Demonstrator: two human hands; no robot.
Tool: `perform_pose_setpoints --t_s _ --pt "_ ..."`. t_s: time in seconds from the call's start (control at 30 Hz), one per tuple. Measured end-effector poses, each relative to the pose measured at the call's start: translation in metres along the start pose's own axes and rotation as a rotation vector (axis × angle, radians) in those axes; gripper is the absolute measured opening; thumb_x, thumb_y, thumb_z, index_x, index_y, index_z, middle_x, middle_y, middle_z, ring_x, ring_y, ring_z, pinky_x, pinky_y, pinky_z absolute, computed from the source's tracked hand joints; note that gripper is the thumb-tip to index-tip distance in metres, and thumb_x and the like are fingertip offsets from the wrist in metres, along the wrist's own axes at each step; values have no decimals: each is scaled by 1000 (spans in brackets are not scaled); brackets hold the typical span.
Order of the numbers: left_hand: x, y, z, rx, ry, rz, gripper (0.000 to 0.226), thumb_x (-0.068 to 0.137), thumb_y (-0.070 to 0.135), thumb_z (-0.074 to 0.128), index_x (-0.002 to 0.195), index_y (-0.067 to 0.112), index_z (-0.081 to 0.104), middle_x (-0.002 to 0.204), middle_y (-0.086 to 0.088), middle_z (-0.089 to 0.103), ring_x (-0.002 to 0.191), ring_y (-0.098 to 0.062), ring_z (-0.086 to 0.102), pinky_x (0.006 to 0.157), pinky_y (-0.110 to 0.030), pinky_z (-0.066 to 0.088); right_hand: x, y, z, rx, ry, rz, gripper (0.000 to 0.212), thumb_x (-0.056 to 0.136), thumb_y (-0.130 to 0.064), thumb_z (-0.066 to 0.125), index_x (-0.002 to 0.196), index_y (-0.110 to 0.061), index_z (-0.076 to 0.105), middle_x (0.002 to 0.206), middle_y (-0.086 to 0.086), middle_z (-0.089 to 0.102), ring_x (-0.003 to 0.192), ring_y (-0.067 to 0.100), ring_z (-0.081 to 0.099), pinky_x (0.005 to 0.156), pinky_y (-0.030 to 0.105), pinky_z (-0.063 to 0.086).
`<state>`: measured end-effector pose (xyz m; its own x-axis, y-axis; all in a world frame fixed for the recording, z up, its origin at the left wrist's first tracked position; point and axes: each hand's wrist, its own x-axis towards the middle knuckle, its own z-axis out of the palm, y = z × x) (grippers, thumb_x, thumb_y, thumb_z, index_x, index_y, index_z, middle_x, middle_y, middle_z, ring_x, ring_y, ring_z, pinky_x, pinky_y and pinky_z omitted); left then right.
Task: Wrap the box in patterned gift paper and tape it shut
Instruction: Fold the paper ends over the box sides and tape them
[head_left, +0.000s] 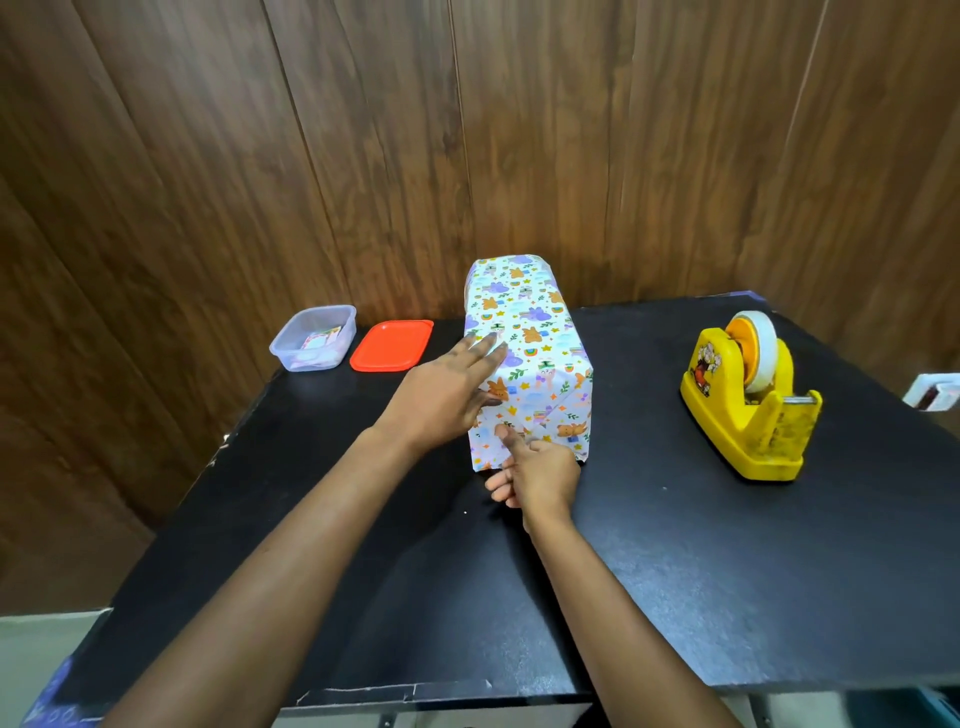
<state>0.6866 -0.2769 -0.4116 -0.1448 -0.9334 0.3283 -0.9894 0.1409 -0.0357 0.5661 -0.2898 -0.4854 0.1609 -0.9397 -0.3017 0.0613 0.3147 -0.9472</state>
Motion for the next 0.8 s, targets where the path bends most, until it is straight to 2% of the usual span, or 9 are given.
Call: perform_pose_setpoints --t_s 0.1,0.17,0.3,0.37,0.43,0.47,0.53,0.63,0.8 --pt "-2 -6 -5 -78 -97 21 61 93 15 52 148 21 25 156 5 15 144 -11 13 108 -33 35 -11 -11 -18 -122 -130 -11 35 88 -21 63 61 -9 46 49 13 55 27 13 44 34 15 29" --pt "-2 -9 -13 -383 -156 -49 64 90 2 49 146 24 28 155 11 16 142 -3 11 113 -24 25 -16 -36 -38 -320 -114 -170 33 88 -22 62 60 -6 52 48 9 59 33 14 47 38 20 36" --pt "12 -1 -27 -1061 -13 -442 55 95 21 52 145 23 29 145 16 31 133 -5 31 99 -11 31 4 -107 -67 -562 291 -556 35 91 -34 54 74 -3 56 75 6 64 74 24 58 60 33 38" --pt "26 -1 -21 -1258 46 -743 61 94 45 48 145 17 31 148 6 34 135 -18 33 107 -29 31 26 -127 -71 -621 253 -407 38 94 -42 48 98 -6 59 100 7 62 99 28 57 72 33 40" --pt "37 -2 -15 -1331 -9 -926 63 92 53 46 140 13 41 142 -4 43 132 -27 38 110 -44 30 42 -136 -68 -522 24 -129 55 93 -49 48 125 -4 51 125 12 56 116 30 52 87 39 43" --pt "41 -4 -9 -1366 -70 -953 58 91 51 49 134 11 48 138 -8 50 127 -29 45 109 -47 32 45 -136 -66 -437 -108 -1 55 92 -49 49 124 -5 51 125 12 56 114 30 54 90 42 45" --pt "44 1 -8 -1488 -143 -945 44 92 36 57 123 5 57 120 -13 64 107 -27 61 98 -46 45 45 -137 -64 -324 -292 103 38 94 -41 51 109 -7 58 108 10 65 96 27 62 83 44 51" --pt "47 7 -9 -1603 7 -791 26 91 8 57 116 2 57 107 -13 68 83 -21 68 74 -35 57 43 -137 -65 -248 -367 -15 19 97 -19 49 105 -8 62 86 3 69 73 17 64 59 29 50" --pt "44 8 -27 -1545 376 -553 60 69 -28 33 112 10 49 112 -6 60 95 -14 58 70 -24 49 48 -137 -76 14 -393 -287 53 86 13 35 115 -24 59 94 -11 67 86 8 57 73 27 39"
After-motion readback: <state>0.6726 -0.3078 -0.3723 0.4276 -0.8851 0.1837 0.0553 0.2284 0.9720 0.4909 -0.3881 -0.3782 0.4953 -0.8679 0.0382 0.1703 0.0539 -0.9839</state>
